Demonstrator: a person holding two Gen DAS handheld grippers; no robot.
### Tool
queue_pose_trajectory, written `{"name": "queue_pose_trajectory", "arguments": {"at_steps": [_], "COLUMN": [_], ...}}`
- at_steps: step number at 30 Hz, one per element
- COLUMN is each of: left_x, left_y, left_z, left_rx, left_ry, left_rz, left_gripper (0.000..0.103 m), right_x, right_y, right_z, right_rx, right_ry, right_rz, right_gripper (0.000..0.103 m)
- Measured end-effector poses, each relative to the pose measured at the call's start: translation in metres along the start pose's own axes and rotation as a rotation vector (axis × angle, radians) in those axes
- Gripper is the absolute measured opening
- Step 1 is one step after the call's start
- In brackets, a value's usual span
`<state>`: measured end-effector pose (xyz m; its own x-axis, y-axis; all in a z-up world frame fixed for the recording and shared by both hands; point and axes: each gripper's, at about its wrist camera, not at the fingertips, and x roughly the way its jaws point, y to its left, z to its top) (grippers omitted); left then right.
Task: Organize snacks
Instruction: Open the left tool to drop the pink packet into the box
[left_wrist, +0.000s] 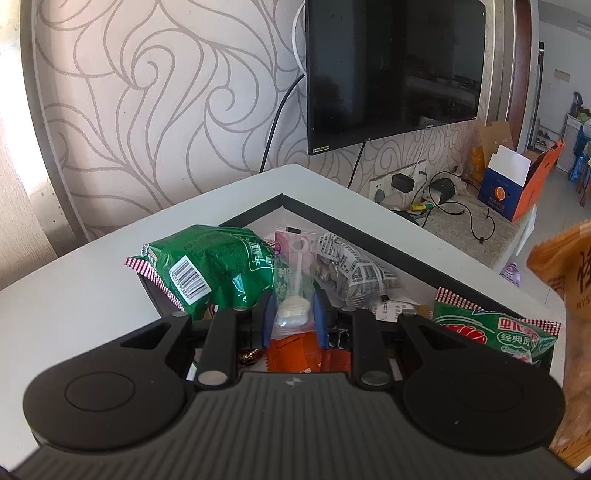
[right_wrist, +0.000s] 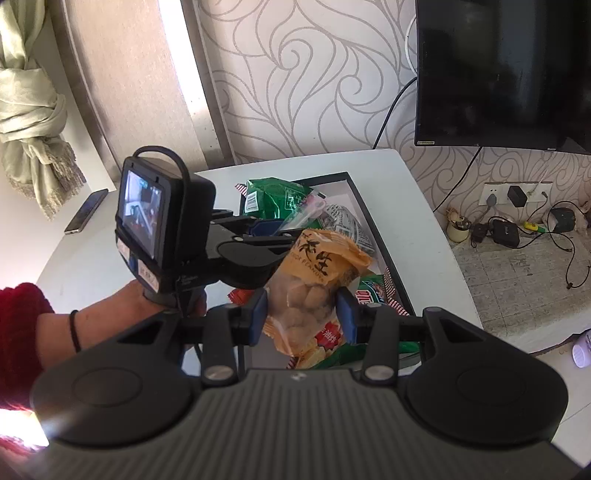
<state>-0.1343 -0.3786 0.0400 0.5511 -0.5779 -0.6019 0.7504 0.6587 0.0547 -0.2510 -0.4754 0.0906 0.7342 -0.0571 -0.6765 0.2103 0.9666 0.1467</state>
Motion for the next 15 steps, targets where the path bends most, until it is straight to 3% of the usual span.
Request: {"name": "queue_pose_trajectory", "arguments": {"at_steps": [7,11,15], "left_x": [0.001,-0.003,-0.009], "left_y": [-0.001,0.001,0.001], "left_z": [0.000,0.000,0.000], "left_rx": [-0.003,-0.014,-0.012], "left_ry": [0.017,0.009,-0.004], "left_rz": [0.008,0.018,0.019], "left_gripper": [0.030,0.066,0.072], "right_x": [0.001,0.003,0.006], "right_y": [0.000,-0.001,-0.001], "right_z": [0.000,0.000,-0.001], "right_rx": [0.000,0.002,0.005], "right_ry": [0.004,0.005,0.011], "right_rz": [0.005,0.007,0.005], "right_gripper": [0.043,0.043,0.042]}}
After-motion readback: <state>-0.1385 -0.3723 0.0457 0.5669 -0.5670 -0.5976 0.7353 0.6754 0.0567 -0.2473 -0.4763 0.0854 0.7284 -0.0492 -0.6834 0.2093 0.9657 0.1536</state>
